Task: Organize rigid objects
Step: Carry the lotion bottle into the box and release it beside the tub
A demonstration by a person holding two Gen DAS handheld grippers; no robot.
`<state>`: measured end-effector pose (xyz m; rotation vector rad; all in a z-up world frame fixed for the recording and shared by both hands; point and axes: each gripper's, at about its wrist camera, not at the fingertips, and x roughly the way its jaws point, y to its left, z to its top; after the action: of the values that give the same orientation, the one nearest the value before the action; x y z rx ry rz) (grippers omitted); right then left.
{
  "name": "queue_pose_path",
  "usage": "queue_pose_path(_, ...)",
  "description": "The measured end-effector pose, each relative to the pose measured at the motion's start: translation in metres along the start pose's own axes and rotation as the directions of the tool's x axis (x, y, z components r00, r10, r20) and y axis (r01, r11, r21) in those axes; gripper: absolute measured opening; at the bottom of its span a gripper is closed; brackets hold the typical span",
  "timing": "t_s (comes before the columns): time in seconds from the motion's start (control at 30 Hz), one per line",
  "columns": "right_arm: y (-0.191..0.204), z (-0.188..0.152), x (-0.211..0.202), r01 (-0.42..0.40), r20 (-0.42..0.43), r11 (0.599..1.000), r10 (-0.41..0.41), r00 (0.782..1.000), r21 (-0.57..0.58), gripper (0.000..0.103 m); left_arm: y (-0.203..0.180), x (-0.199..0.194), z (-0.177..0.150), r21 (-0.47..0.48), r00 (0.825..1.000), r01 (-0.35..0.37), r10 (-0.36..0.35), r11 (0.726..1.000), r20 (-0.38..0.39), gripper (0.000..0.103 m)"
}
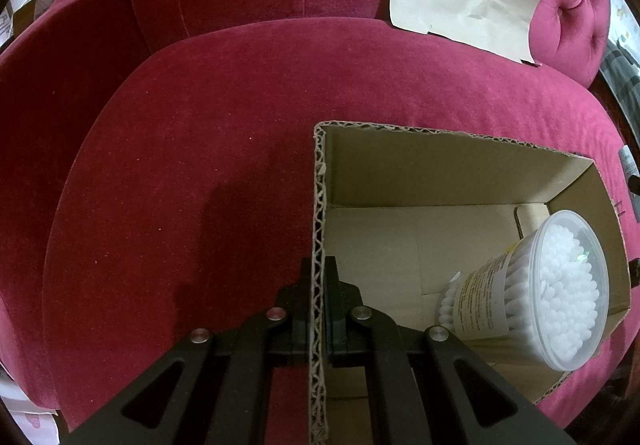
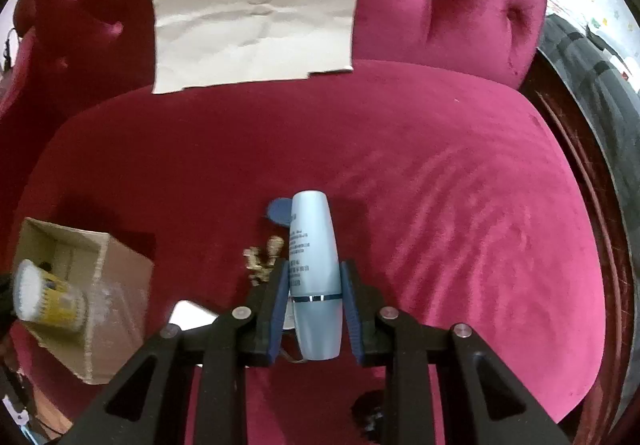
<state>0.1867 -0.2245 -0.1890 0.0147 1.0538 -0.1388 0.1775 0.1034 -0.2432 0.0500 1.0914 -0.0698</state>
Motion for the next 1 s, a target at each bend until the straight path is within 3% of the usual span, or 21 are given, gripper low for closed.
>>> queue_pose_path(0.43, 0.046, 0.007, -0.031, -0.082, 0.051, 0.995, 0.085, 0.995, -0.06, 0.028, 0.0, 0.0, -0.001, 0.0, 1.0, 0.0, 0.0, 1.0, 0.003, 0.004)
queue_pose_path(1.0, 0.117, -0.001, -0.042, -0.178, 0.042, 0.969, 0.187, 0.981, -0.17, 0.028, -0.001, 0.0, -0.001, 0.001, 1.0, -0.001, 0.001, 1.0, 0.003, 0.004)
